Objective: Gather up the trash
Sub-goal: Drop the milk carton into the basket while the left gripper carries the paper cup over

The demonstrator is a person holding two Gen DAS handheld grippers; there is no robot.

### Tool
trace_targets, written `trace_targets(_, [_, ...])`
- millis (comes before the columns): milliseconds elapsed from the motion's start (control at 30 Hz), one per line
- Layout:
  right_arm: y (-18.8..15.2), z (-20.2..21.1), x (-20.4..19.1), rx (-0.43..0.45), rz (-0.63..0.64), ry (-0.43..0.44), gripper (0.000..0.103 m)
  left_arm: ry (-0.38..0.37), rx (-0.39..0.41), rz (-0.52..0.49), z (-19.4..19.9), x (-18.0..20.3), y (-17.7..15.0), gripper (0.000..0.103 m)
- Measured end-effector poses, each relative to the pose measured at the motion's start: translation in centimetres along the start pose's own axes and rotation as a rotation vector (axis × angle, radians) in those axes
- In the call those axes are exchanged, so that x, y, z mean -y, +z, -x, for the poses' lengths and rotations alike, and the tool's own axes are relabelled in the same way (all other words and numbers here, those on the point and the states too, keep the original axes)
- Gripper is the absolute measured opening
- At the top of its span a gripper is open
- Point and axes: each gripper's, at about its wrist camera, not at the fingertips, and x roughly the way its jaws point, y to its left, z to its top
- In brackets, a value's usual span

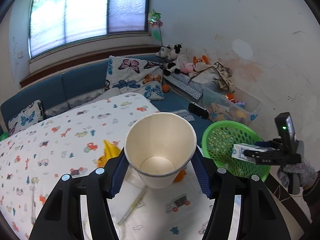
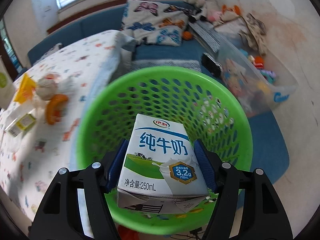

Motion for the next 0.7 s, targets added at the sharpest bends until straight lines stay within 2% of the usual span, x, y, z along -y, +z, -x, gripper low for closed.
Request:
trace_targets(267, [0.2, -1.1, 1.8, -0.002, -0.063, -0.013, 0.068, -0.044, -0.024, -0.038, -1.6, 2.9, 0.2, 0.059])
trace_targets(700, [-1.6, 3.4, 2.7, 0.061, -0.048, -0.009, 0.071, -0.140, -0.084, -0.101, -5.6, 8.9, 0.5, 0.060])
